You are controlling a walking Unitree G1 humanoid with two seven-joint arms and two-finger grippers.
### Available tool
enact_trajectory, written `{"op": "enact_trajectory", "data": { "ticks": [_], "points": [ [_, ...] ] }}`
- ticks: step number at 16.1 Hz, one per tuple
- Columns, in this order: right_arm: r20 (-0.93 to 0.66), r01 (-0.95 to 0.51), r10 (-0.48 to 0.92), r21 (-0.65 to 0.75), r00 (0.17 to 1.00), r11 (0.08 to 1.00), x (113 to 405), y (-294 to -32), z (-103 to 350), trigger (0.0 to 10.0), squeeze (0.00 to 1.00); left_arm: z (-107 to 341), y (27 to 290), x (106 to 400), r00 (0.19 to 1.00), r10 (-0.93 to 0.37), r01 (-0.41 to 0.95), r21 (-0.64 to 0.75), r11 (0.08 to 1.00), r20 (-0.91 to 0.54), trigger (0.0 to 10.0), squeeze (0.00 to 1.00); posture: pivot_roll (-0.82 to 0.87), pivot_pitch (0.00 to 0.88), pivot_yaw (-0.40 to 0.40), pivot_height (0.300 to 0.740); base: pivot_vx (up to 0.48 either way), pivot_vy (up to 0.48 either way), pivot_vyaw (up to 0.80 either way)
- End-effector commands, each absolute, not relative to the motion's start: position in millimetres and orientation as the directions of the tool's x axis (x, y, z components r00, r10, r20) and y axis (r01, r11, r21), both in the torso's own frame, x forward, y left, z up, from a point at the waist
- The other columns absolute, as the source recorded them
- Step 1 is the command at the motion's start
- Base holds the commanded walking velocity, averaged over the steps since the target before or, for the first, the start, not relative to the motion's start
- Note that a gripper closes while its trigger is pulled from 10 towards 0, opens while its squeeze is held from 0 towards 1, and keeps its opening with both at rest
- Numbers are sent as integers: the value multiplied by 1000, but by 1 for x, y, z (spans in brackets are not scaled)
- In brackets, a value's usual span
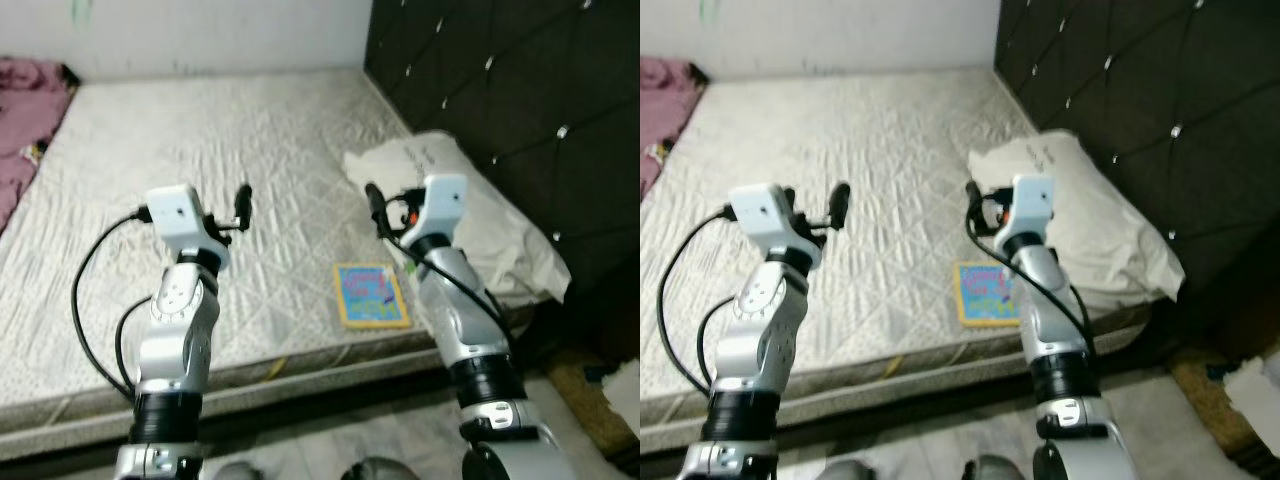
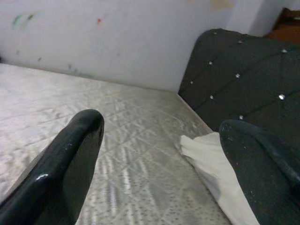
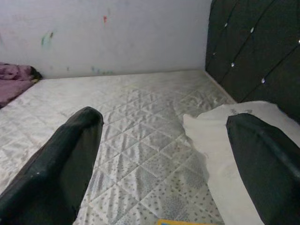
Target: Clean up the room
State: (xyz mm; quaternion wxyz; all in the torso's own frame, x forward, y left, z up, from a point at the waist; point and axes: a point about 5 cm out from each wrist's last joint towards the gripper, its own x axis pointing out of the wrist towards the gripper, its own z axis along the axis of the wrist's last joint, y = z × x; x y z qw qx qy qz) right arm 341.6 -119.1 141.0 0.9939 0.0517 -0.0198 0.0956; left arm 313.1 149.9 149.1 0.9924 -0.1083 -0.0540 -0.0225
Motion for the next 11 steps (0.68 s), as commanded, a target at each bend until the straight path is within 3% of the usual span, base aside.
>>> {"op": "enact_trajectory", "data": {
  "ticks": [1,2,11],
  "points": [
    [76,-217,210,98,975,971,344,-112,150,10000,0,151,154,314,993,-16,40,-216,976,113,10000,0,-83,0,-19,740,0,0,0],
    [75,-217,210,98,975,971,344,-112,150,10000,0,150,155,314,994,-12,37,-222,974,112,10000,0,-83,0,-19,740,0,0,0],
    [72,-215,209,95,975,972,346,-112,149,10000,0,150,156,316,994,-6,32,-240,970,108,10000,0,-84,0,-20,740,0,480,0]
  ]
}}
